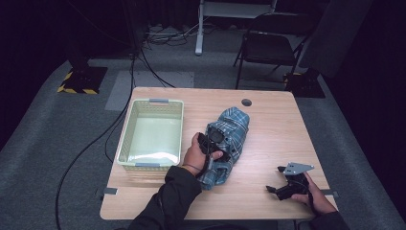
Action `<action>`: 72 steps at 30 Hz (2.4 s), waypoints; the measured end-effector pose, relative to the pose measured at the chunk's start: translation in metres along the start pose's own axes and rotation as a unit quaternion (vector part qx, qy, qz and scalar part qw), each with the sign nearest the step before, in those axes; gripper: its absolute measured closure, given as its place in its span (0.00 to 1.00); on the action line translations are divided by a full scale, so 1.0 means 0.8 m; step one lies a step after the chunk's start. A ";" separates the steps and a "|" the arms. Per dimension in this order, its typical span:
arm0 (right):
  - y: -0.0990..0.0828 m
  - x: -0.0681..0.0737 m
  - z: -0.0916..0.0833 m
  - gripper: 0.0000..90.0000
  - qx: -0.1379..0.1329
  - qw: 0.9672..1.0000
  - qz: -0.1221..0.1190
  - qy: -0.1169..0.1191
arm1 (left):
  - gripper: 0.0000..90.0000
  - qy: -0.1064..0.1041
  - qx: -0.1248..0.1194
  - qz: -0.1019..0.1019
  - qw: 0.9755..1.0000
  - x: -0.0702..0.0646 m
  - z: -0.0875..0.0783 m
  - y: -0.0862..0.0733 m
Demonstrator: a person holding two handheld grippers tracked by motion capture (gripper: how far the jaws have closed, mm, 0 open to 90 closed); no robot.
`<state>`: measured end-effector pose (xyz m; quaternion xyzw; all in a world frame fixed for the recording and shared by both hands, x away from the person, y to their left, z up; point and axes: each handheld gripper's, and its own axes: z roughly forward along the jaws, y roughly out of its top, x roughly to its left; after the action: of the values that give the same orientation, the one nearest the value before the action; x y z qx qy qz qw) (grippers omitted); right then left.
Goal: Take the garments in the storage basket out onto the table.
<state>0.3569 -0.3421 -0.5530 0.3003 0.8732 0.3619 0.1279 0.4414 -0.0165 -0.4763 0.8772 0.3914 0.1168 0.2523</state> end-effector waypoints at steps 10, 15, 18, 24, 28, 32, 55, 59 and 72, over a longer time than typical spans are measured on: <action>0.000 0.000 0.000 0.01 0.000 1.000 0.000 0.000 | 0.08 0.007 0.001 0.028 1.000 -0.005 -0.019 -0.003; 0.000 0.000 0.000 0.01 0.000 1.000 0.000 0.000 | 0.08 0.009 0.006 0.057 0.998 -0.011 -0.032 -0.004; 0.000 0.000 0.000 0.01 0.000 1.000 0.000 0.000 | 0.08 0.009 0.012 0.073 0.997 -0.013 -0.036 -0.006; 0.000 0.000 0.000 0.01 0.000 1.000 0.000 0.000 | 0.07 0.011 0.015 0.096 0.995 -0.017 -0.044 -0.011; 0.000 0.000 0.000 0.01 0.000 1.000 0.000 0.000 | 0.07 0.013 0.016 0.105 0.994 -0.017 -0.048 -0.013; 0.000 0.000 0.000 0.01 0.000 1.000 0.000 0.000 | 0.07 0.014 0.012 0.114 0.993 -0.018 -0.052 -0.015; 0.000 0.000 0.000 0.01 0.000 1.000 0.000 0.000 | 0.06 0.025 -0.031 0.199 0.979 -0.025 -0.085 -0.052; 0.000 0.000 0.000 0.01 0.000 1.000 0.000 0.000 | 0.06 0.028 -0.034 0.207 0.977 -0.026 -0.088 -0.059; 0.000 0.000 0.000 0.01 0.000 1.000 0.000 0.000 | 0.06 0.029 -0.039 0.213 0.976 -0.028 -0.096 -0.085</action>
<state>0.3569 -0.3421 -0.5530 0.3005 0.8731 0.3620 0.1277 0.3526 0.0323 -0.4475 0.9260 0.1982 0.2088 0.2442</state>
